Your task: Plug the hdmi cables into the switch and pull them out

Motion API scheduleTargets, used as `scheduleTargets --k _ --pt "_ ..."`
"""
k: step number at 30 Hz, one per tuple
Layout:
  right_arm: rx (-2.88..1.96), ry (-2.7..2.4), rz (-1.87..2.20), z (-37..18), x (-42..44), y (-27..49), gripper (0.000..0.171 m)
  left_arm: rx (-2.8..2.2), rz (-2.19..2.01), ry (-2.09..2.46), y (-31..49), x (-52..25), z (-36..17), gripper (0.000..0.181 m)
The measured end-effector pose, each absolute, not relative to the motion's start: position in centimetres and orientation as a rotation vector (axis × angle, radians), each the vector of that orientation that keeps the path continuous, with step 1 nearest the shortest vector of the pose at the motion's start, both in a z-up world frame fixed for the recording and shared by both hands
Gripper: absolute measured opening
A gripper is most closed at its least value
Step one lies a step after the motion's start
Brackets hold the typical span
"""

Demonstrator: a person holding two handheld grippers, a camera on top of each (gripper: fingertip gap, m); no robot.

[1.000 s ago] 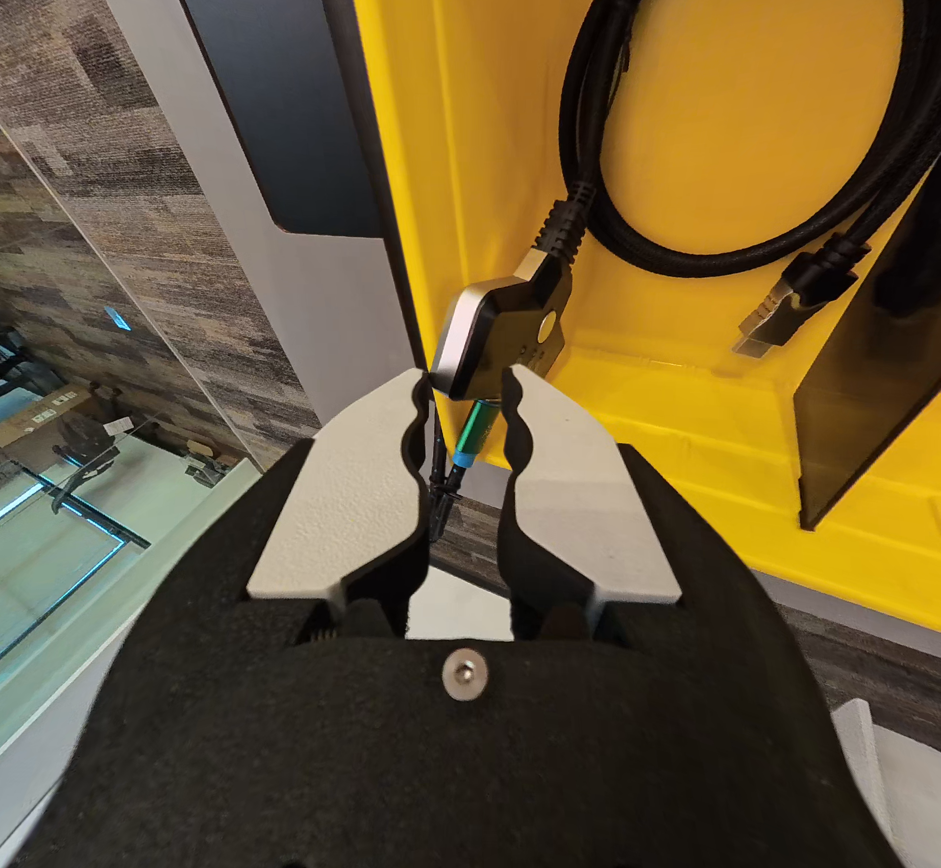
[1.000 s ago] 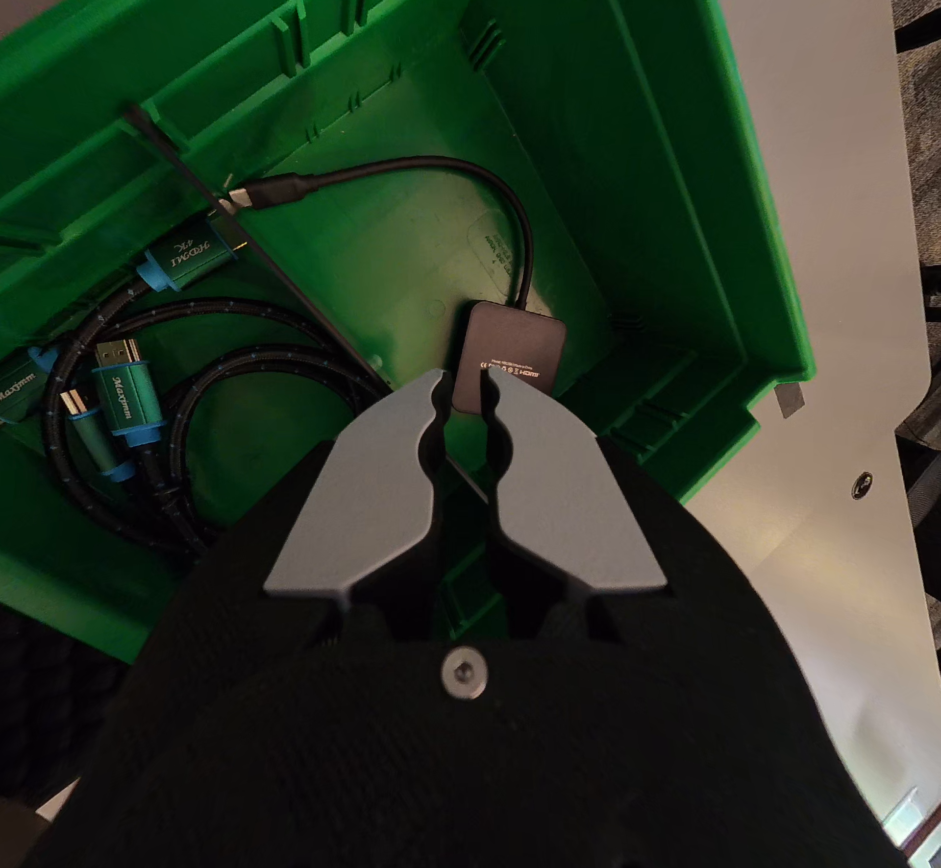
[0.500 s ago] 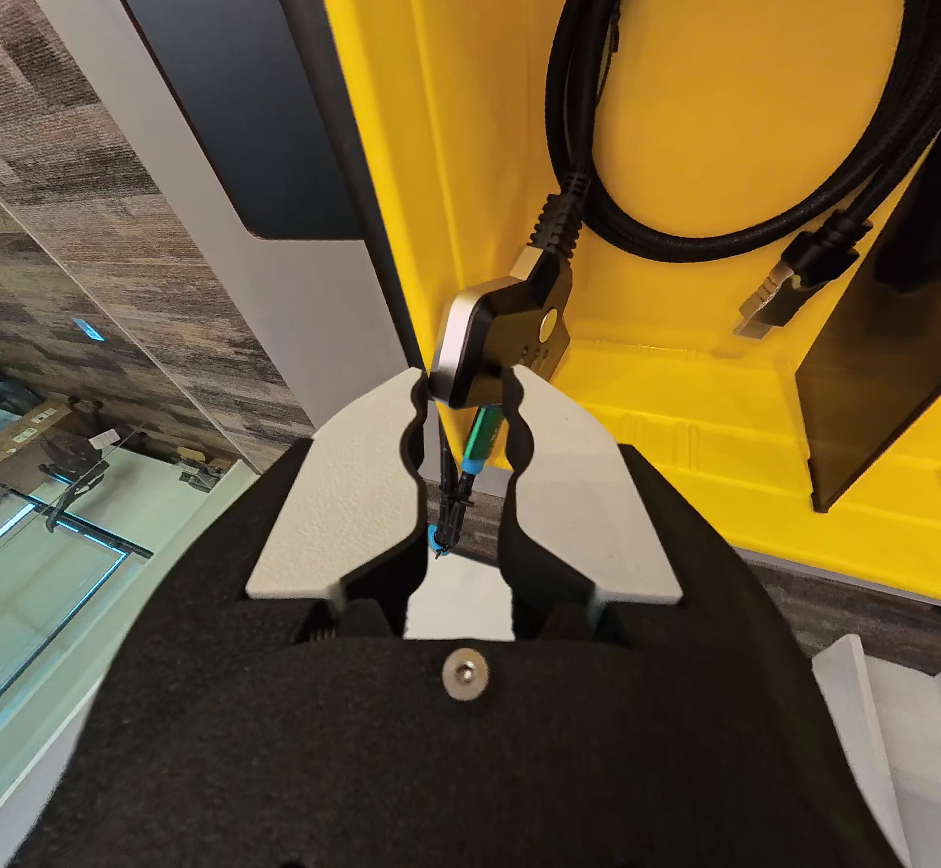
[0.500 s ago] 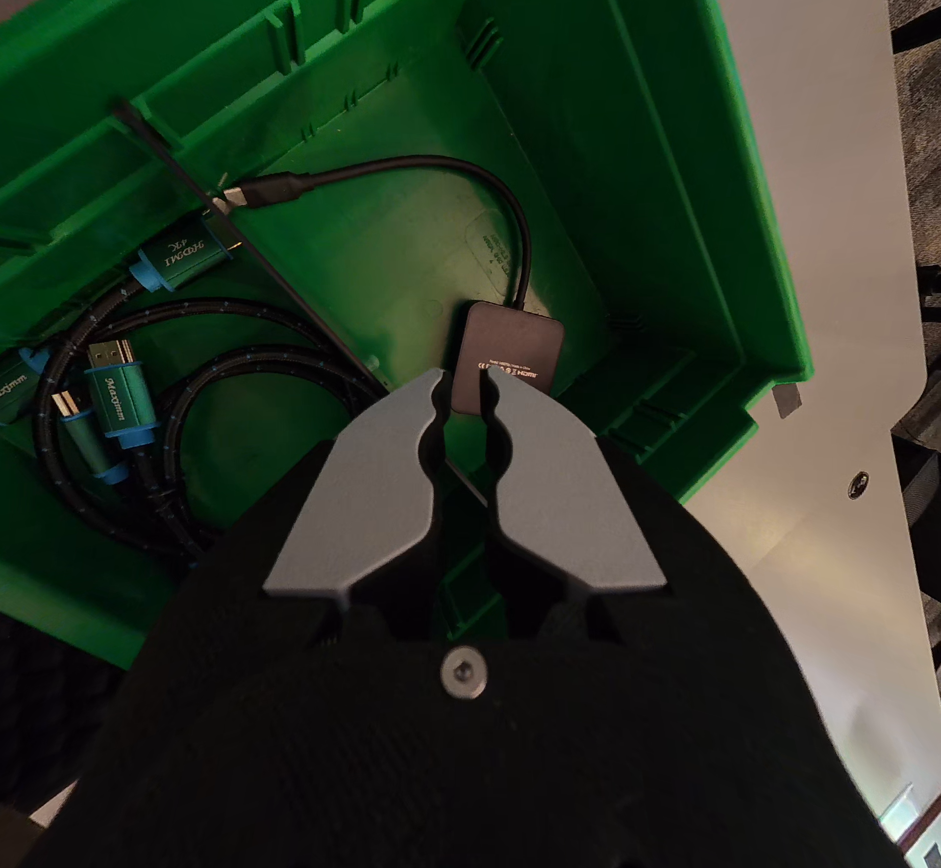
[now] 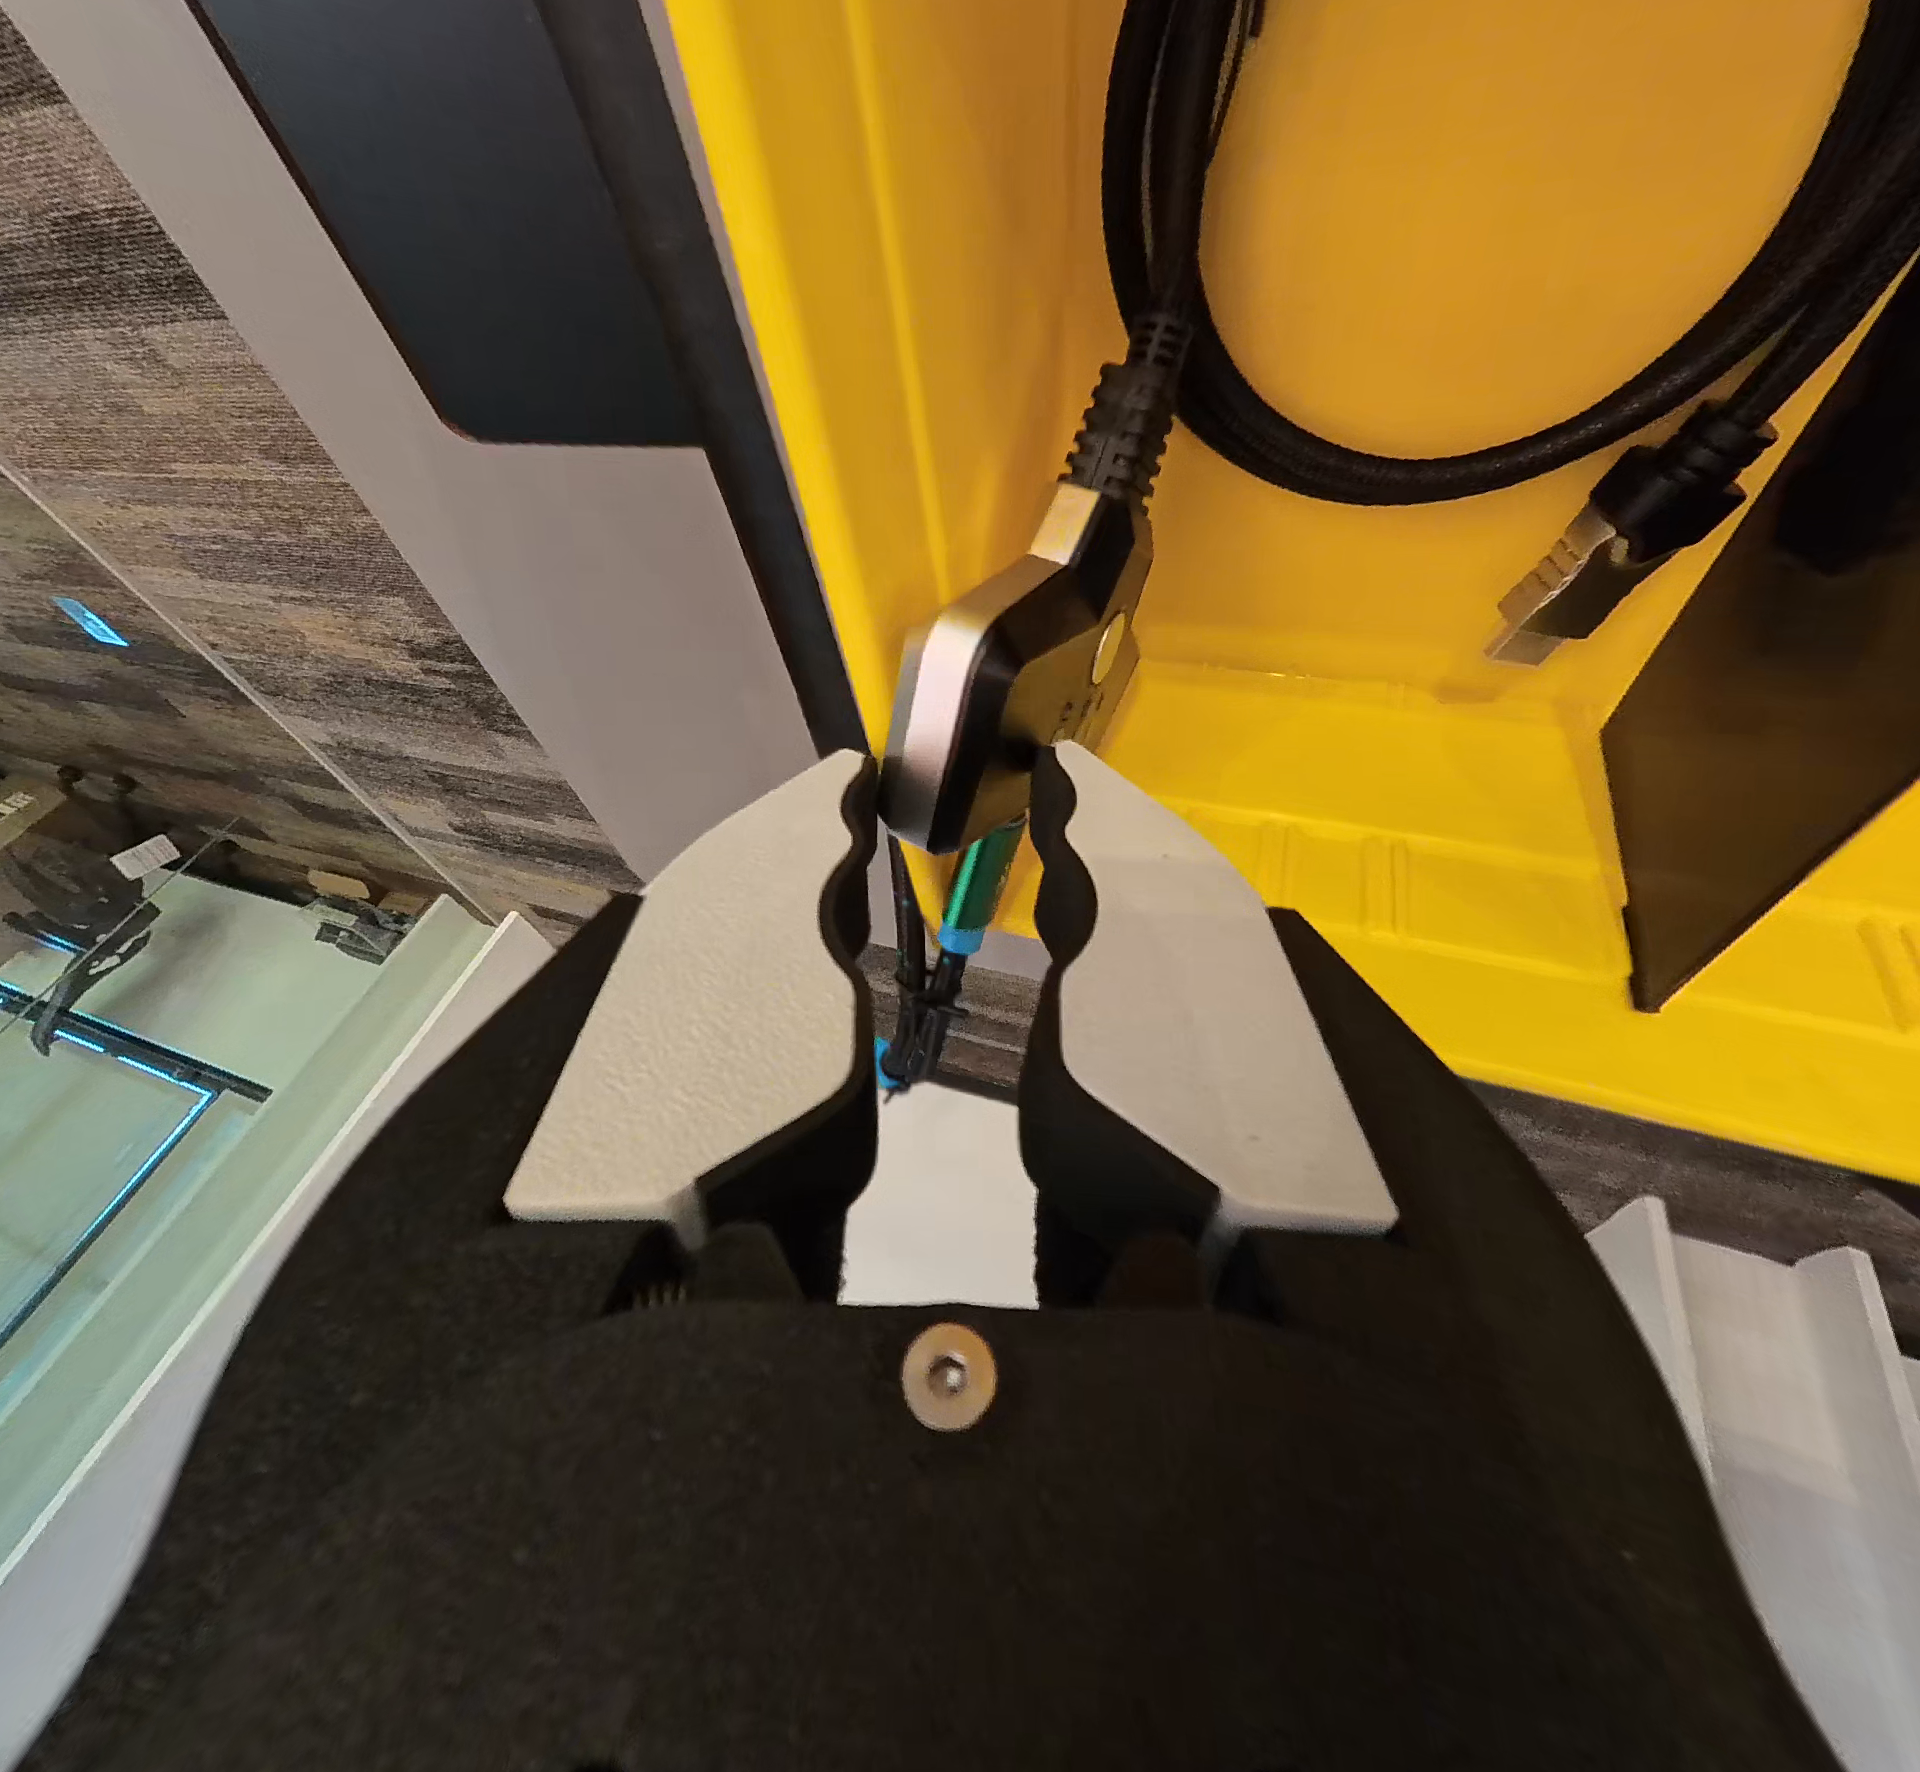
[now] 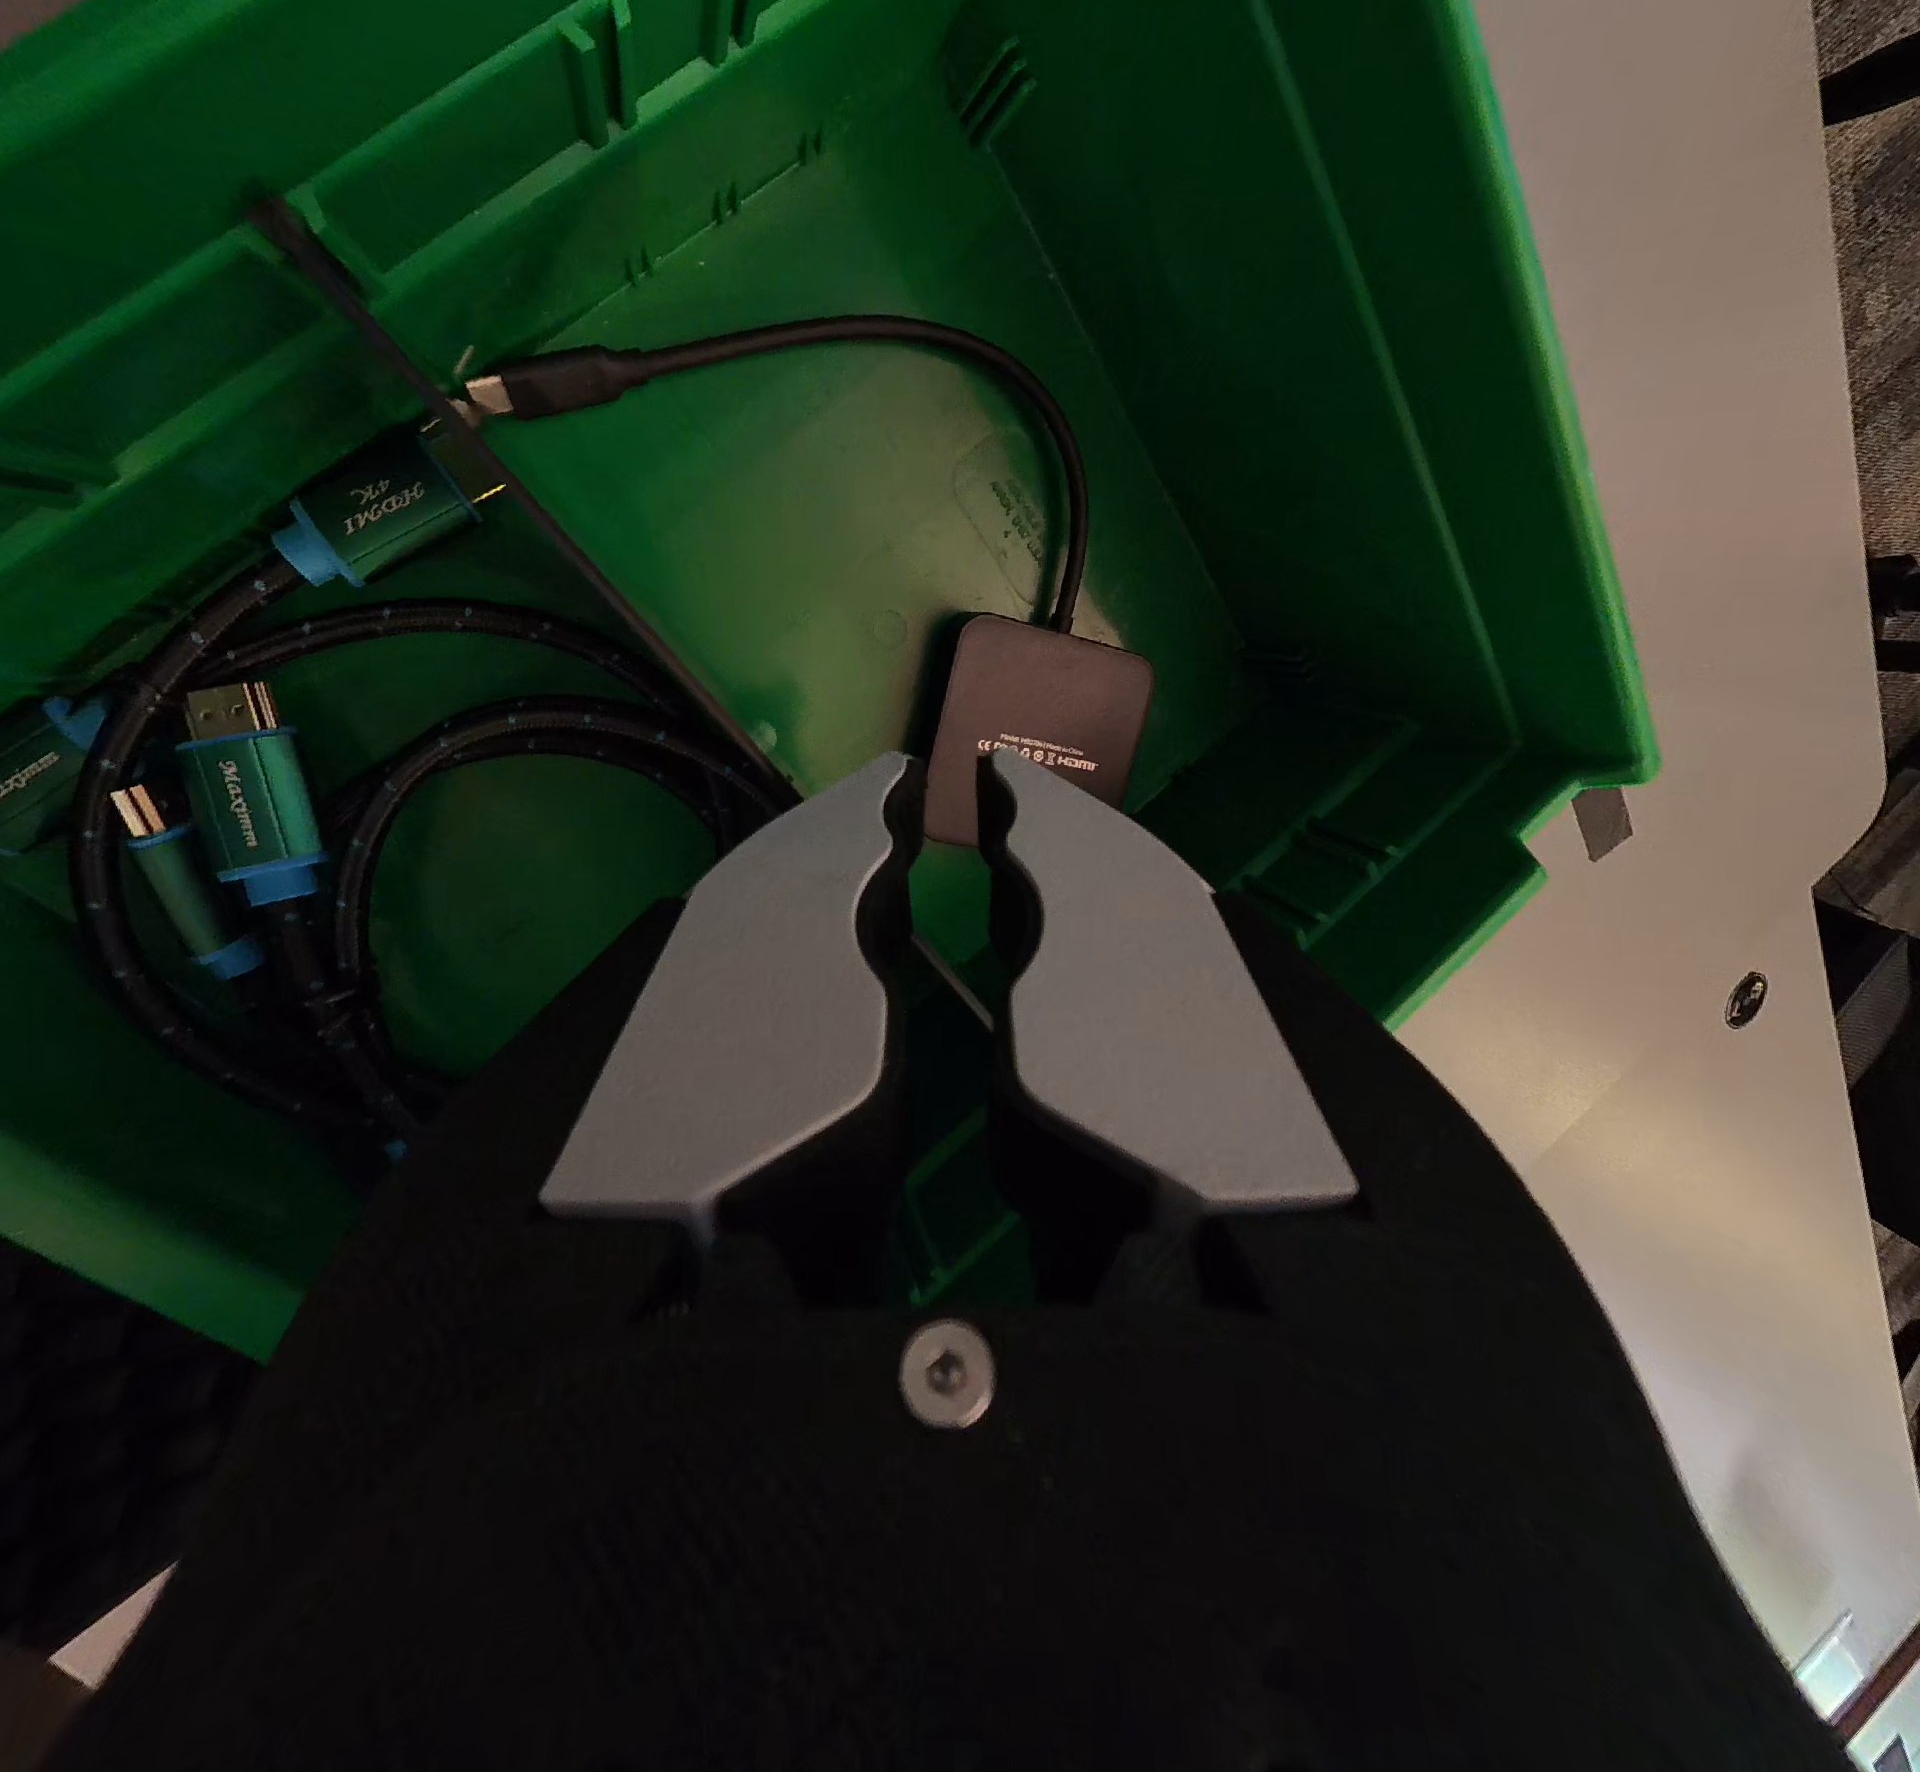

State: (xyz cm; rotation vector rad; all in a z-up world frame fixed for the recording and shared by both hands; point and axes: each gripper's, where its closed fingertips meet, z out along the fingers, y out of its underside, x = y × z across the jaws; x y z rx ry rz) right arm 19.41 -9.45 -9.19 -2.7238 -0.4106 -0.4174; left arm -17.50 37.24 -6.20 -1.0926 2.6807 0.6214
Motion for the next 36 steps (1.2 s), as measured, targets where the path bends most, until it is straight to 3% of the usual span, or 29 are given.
scheduleTargets --k 17,25,30,36 --pt "-2.679 -0.418 -0.410 -8.1 19.0 -9.3 0.011 -1.096 0.591 2.442 35.5 -19.0 3.0 0.022" --pt "-2.412 -0.361 -0.554 -2.3 18.8 -7.3 0.013 -1.072 0.660 2.359 32.6 -19.3 8.0 0.021" --pt "-1.852 -0.504 -0.511 6.3 9.7 -1.3 0.034 -1.043 0.689 2.347 30.5 -19.6 9.8 0.020" --pt "-1.715 -0.679 -0.385 7.3 0.2 1.7 0.034 -1.019 0.739 2.329 28.6 -20.7 12.0 0.020"
